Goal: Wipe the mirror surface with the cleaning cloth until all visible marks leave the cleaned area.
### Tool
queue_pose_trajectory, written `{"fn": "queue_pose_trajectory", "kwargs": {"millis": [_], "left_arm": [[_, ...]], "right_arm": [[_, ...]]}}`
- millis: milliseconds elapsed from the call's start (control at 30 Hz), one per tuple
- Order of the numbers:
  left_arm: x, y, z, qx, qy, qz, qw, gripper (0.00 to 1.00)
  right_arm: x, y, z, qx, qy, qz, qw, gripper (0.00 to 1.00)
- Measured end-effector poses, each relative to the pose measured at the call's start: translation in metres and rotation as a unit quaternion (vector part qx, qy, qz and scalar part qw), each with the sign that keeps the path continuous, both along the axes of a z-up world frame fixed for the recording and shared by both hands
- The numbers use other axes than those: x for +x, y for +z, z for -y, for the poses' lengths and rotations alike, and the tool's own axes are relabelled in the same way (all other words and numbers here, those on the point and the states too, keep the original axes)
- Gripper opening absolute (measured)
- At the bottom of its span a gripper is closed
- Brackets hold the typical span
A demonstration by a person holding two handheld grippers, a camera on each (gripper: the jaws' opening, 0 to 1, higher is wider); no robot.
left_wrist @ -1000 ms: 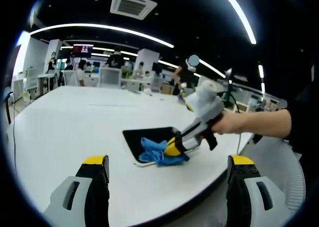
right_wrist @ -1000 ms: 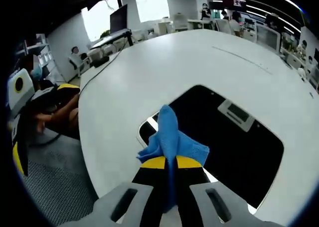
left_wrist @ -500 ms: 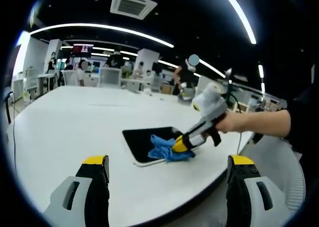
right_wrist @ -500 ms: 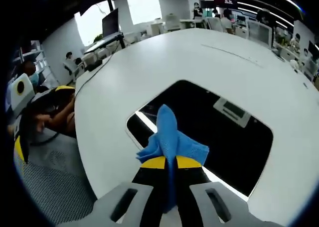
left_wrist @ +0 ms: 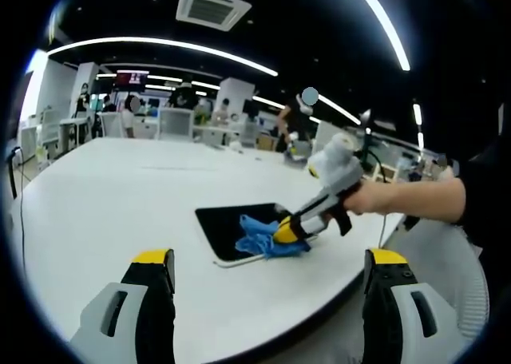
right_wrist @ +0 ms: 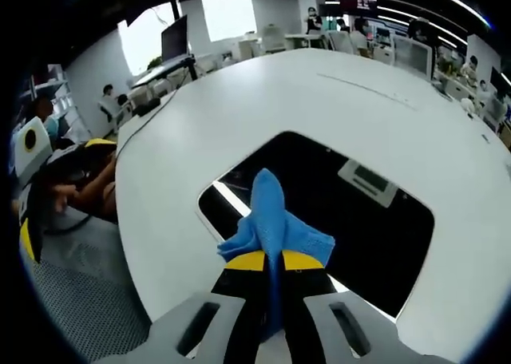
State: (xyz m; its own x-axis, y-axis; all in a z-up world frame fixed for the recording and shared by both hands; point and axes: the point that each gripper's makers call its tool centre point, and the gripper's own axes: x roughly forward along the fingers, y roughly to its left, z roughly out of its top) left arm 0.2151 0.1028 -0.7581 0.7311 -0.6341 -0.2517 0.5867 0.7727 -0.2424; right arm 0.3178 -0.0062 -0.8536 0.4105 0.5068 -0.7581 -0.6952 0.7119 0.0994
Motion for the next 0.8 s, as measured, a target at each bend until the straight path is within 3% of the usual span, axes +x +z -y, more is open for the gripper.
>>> {"fn": "queue_pose_trajectory", "kwargs": {"millis": [800], "left_arm": [[0.000, -0.002, -0.001, 0.004, 0.002, -0.005, 1.0000, 0.99]], "right_arm": [[0.046, 0.001, 0.001, 0.027, -0.021, 0.012, 0.9993, 0.00]]}}
